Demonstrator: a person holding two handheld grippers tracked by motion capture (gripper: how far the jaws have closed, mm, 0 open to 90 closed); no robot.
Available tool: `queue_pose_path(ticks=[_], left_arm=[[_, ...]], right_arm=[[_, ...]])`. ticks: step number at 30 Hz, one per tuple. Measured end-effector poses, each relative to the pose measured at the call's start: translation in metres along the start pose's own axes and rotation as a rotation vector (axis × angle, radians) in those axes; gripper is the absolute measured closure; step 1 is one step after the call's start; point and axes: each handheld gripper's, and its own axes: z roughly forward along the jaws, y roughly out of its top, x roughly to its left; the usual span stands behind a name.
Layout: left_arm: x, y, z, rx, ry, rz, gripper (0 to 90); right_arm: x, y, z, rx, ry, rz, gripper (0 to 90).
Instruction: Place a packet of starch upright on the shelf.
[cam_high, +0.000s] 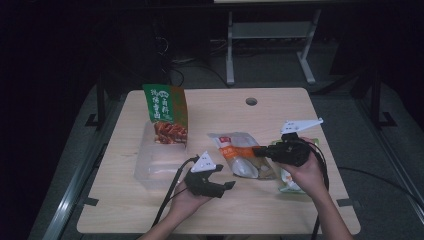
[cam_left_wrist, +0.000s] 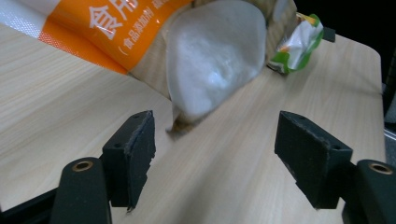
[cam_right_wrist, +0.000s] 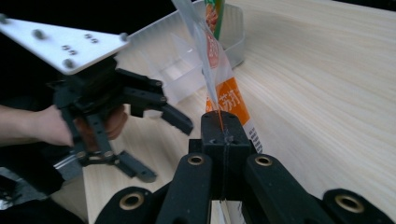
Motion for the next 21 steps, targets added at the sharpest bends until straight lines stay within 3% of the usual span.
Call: queue_pose_path(ticks=[2, 7, 9, 12, 17, 18, 21], left_arm=[[0.003, 0.002, 0.005, 0.001, -0.009, -0.025, 30.9], [0.010, 0.007, 0.020, -0.012, -0.028, -0.071, 36.5], [0.011, 0.010, 0.025, -0.013, -0.034, -0.077, 43.3], [0.011, 0.011, 0.033, -0.009, -0.053, -0.084, 53.6], [0.010, 0.012, 0.037, -0.035, -0.023, -0.100, 80.1], [0.011, 0.012, 0.037, -0.037, -0.029, -0.114, 83.9], [0.009, 0.014, 0.036, -0.036, -0.010, -0.094, 88.8]], right_arm=[[-0.002, -0.004, -0.001, -0.005, 0.021, 0.009, 89.9], [-0.006, -0.011, -0.007, 0.004, 0.017, 0.002, 89.9], [-0.008, -0.014, -0.008, 0.013, 0.030, 0.004, 89.8], [-0.010, -0.019, -0.010, 0.026, 0.014, 0.002, 89.8], [-0.014, -0.029, -0.008, 0.053, 0.007, 0.013, 89.6], [-0.015, -0.031, -0.008, 0.057, -0.002, 0.013, 89.6], [-0.016, -0.033, -0.007, 0.063, -0.013, 0.018, 89.5]])
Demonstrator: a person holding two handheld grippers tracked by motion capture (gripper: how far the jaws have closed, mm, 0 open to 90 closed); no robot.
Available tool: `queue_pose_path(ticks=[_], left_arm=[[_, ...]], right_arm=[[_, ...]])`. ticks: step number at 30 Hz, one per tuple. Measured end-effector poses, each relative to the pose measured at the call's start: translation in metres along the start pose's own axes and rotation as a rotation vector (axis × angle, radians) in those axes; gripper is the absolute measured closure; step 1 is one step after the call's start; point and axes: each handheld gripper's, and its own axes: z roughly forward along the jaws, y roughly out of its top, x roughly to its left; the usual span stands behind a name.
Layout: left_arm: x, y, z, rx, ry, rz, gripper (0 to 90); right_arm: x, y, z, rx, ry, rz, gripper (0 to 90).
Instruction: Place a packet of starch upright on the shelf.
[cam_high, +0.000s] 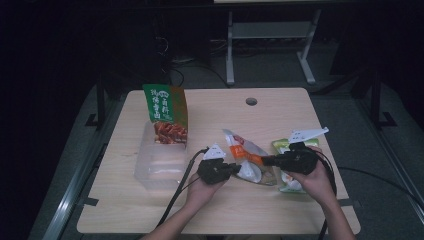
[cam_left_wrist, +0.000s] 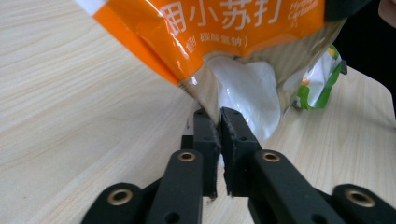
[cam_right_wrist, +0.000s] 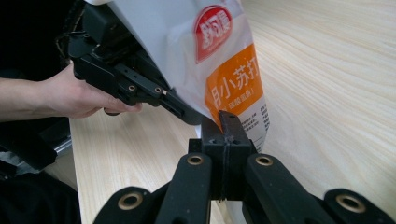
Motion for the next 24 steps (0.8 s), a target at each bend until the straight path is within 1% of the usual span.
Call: queue_pose_path(ticks=[2, 3, 5, 6, 9, 10, 12, 14, 15, 16, 17, 18, 20, 22, 24], left_arm=[[-0.001, 0.001, 0.000, 0.003, 0.011, 0.020, 89.2], [-0.001, 0.001, -0.001, 0.004, 0.012, 0.025, 89.5], [-0.001, 0.001, -0.002, 0.007, 0.015, 0.035, 89.8], [-0.002, 0.000, -0.002, 0.004, 0.014, 0.032, 89.8], [-0.003, -0.002, -0.004, 0.000, 0.015, 0.044, 89.8], [-0.004, -0.002, -0.004, -0.002, 0.014, 0.041, 89.8], [-0.004, -0.003, -0.005, 0.000, 0.010, 0.043, 89.8], [-0.004, -0.003, -0.006, 0.002, 0.008, 0.048, 89.7], [-0.003, -0.003, -0.006, 0.008, 0.008, 0.055, 89.5], [-0.004, -0.003, -0.007, 0.011, 0.011, 0.067, 89.1], [-0.005, -0.003, -0.007, 0.008, 0.012, 0.066, 88.5], [-0.005, -0.003, -0.008, 0.013, 0.015, 0.079, 87.9], [-0.006, -0.004, -0.010, 0.020, 0.024, 0.077, 84.0], [-0.006, -0.005, -0.014, 0.033, 0.025, 0.087, 80.0], [-0.007, -0.007, -0.019, 0.036, 0.023, 0.092, 76.6]], right_arm=[[-0.001, 0.000, 0.000, 0.001, -0.010, 0.002, 89.3], [-0.001, 0.001, 0.000, 0.002, -0.016, 0.005, 89.1], [-0.001, 0.001, 0.001, 0.003, -0.030, -0.006, 88.6], [-0.001, 0.002, 0.002, 0.010, -0.033, -0.003, 87.3], [0.001, 0.002, 0.010, 0.071, -0.053, -0.004, 81.5], [0.002, 0.002, 0.014, 0.090, -0.059, -0.007, 79.8], [0.002, 0.004, 0.021, 0.115, -0.066, -0.011, 74.9], [0.002, 0.007, 0.028, 0.122, -0.061, -0.009, 69.9], [0.002, 0.009, 0.031, 0.115, -0.062, -0.015, 70.8], [0.001, 0.010, 0.033, 0.118, -0.054, -0.012, 73.3], [0.002, 0.011, 0.034, 0.120, -0.060, -0.012, 77.0], [0.002, 0.013, 0.035, 0.125, -0.072, -0.013, 82.4], [0.003, 0.013, 0.035, 0.127, -0.089, -0.012, 87.7], [0.003, 0.012, 0.034, 0.121, -0.094, -0.001, 89.4], [0.004, 0.010, 0.032, 0.104, -0.088, 0.006, 89.5]])
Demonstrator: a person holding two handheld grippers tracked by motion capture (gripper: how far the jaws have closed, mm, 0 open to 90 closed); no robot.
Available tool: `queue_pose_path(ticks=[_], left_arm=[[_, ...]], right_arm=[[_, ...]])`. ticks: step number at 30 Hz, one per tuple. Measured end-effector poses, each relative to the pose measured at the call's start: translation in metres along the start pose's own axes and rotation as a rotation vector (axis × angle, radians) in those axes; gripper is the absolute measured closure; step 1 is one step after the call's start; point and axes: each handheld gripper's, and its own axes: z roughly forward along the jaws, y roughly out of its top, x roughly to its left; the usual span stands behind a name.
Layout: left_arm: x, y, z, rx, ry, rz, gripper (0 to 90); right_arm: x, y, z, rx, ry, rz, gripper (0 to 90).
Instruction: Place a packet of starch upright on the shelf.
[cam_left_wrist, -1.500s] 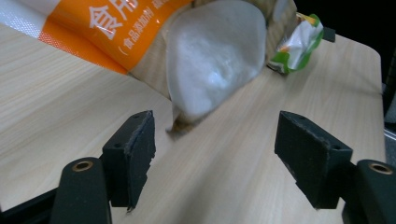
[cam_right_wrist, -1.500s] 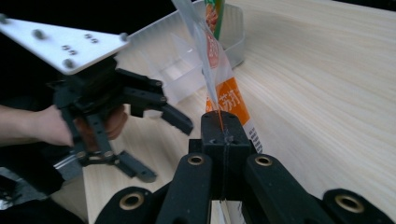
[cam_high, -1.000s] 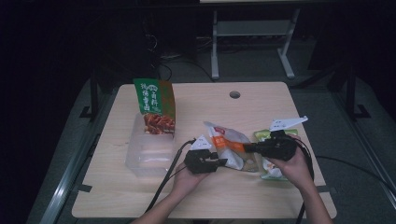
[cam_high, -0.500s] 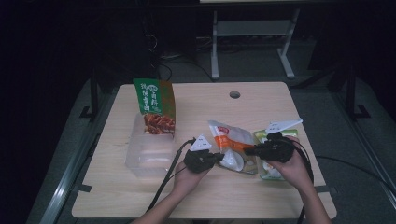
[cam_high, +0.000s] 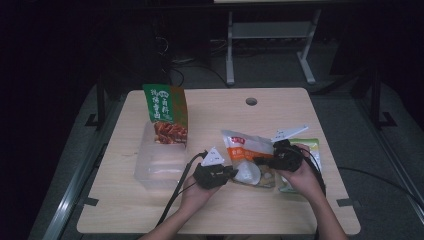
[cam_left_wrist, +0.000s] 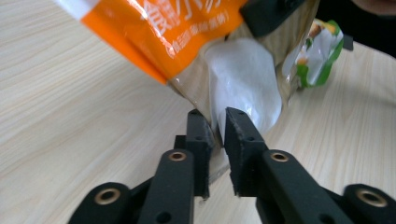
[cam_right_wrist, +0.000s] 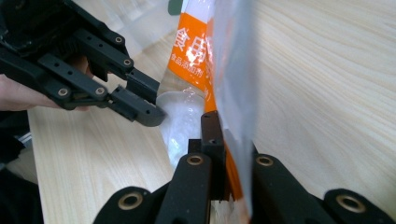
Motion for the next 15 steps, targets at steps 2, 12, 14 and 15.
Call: queue_pose_path(ticks=[2, 12, 14, 15], left_arm=[[-0.003, -0.002, -0.005, 0.013, 0.004, 0.018, 74.1], [-0.018, -0.009, -0.032, 0.025, -0.007, 0.083, 63.9], [-0.022, -0.013, -0.037, 0.025, -0.008, 0.092, 62.9], [-0.024, -0.015, -0.039, 0.033, -0.009, 0.103, 61.9]], right_arm=[[0.001, -0.002, -0.002, -0.017, 0.016, 0.009, 89.6], [0.014, 0.012, -0.006, -0.075, 0.017, -0.036, 89.7], [0.016, 0.015, -0.006, -0.078, 0.016, -0.041, 89.7], [0.016, 0.017, -0.006, -0.082, 0.018, -0.040, 89.8]])
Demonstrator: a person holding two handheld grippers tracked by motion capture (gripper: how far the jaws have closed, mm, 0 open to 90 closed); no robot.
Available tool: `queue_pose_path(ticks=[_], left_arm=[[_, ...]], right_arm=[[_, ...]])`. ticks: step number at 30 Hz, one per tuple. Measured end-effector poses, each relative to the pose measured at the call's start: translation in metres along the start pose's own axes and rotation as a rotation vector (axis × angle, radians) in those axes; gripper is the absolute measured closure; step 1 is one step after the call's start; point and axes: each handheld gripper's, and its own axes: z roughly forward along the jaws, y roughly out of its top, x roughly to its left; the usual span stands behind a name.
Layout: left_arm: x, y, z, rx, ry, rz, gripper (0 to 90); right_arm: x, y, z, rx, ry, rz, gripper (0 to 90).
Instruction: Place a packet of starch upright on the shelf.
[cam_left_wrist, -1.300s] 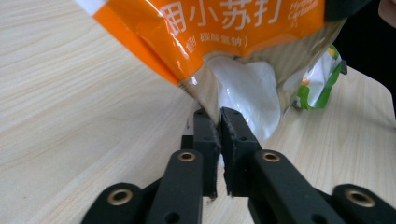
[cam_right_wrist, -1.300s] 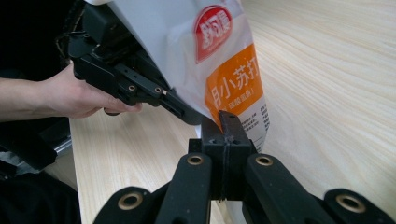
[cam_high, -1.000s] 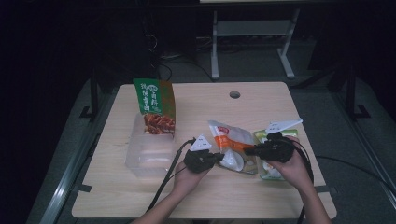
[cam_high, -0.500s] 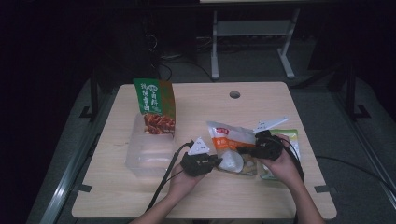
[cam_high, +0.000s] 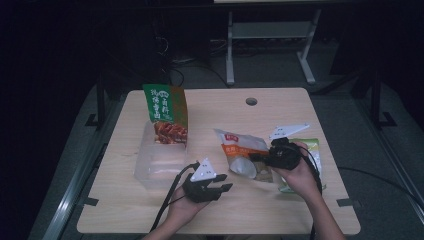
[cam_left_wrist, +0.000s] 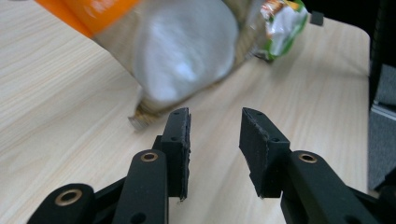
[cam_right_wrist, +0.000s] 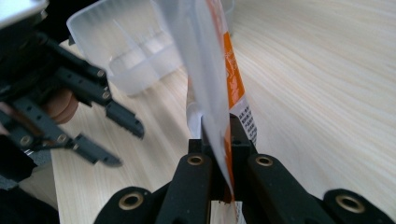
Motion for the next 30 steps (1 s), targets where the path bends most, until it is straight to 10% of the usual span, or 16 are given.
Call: queue_pose_path(ticks=[30], left_arm=[[-0.012, -0.027, -0.026, 0.003, -0.041, 0.015, 40.0]], right_arm=[[0.038, 0.094, 0.044, -0.052, 0.134, -0.104, 89.8]])
